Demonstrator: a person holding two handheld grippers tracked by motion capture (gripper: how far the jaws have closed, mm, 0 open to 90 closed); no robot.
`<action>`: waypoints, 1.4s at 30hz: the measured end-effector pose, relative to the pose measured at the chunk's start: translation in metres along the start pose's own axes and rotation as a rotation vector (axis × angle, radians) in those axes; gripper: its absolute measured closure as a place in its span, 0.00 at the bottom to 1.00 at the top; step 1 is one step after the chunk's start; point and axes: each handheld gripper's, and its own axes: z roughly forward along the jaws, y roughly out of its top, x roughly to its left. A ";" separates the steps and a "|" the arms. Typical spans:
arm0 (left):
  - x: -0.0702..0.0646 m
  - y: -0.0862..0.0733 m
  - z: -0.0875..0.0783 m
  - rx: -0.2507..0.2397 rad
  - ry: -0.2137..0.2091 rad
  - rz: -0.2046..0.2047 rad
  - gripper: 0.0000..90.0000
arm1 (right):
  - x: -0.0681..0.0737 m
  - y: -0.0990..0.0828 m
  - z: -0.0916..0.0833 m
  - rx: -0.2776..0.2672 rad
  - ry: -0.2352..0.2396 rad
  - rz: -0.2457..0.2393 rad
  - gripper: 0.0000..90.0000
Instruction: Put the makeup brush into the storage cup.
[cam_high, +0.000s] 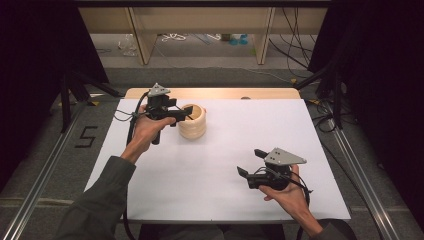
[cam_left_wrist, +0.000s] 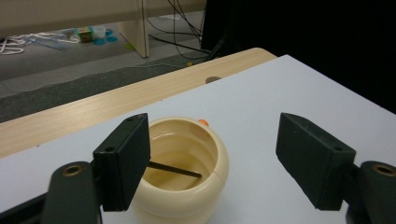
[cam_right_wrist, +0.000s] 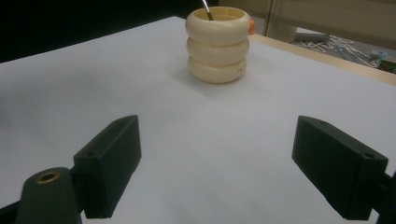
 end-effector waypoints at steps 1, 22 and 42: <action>-0.001 -0.001 -0.002 0.001 -0.002 0.007 0.29 | 0.000 0.000 0.001 -0.012 0.002 0.001 0.18; -0.036 -0.023 -0.019 -0.026 -0.098 0.044 0.29 | 0.001 0.000 0.000 0.006 0.008 0.016 0.18; -0.050 -0.050 -0.029 -0.042 -0.151 0.088 0.20 | 0.002 0.001 -0.001 -0.002 0.006 0.021 0.18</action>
